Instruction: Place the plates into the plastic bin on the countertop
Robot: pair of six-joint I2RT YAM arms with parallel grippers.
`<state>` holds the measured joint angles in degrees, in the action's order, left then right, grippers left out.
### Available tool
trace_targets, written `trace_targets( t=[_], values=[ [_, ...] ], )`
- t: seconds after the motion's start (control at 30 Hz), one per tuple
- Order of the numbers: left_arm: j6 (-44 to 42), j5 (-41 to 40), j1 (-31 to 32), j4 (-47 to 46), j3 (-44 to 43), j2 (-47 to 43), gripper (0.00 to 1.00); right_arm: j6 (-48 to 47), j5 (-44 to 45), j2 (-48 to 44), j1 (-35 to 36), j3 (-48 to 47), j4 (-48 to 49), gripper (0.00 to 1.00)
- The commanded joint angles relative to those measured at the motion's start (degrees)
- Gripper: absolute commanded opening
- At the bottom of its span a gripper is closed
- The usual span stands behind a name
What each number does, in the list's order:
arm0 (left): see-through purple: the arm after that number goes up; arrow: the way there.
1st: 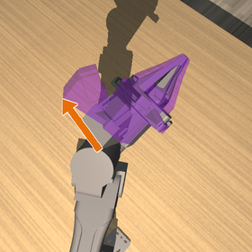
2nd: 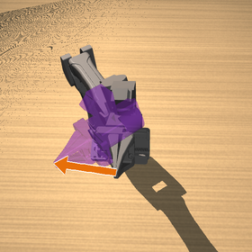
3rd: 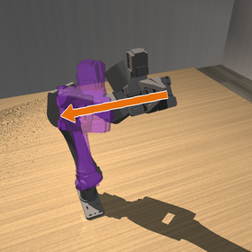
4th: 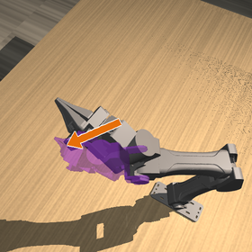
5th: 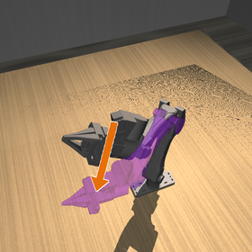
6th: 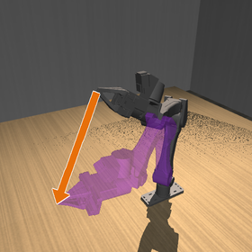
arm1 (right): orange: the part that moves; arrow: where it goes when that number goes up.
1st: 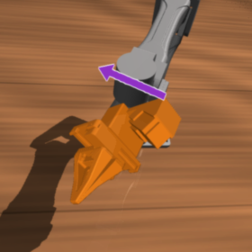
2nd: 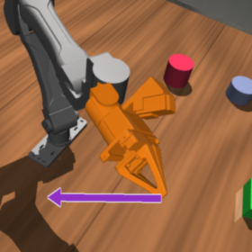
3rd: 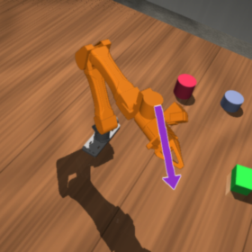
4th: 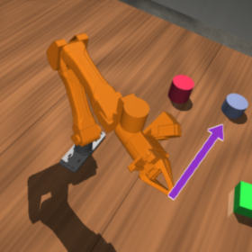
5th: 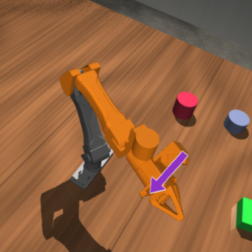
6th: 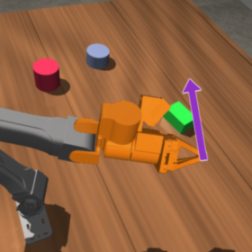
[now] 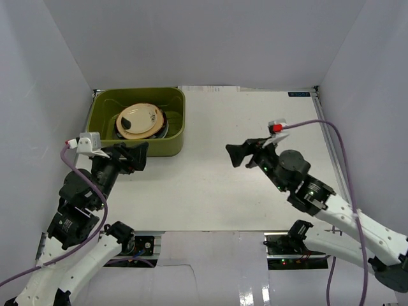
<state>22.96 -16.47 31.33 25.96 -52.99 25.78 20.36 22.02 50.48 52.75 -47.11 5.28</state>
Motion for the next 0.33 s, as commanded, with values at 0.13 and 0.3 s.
trace_targets(
  t=[0.13,0.3],
  values=[
    [2.87,3.90,-0.13,3.40,-0.19,-0.38,0.98,1.87,7.86,-22.25,0.25,4.66,-20.99,0.90],
    [3.93,5.13,-0.22,2.17,0.88,-0.65,0.98,2.84,11.47,-29.03,0.33,1.42,-27.07,0.90]
  ],
)
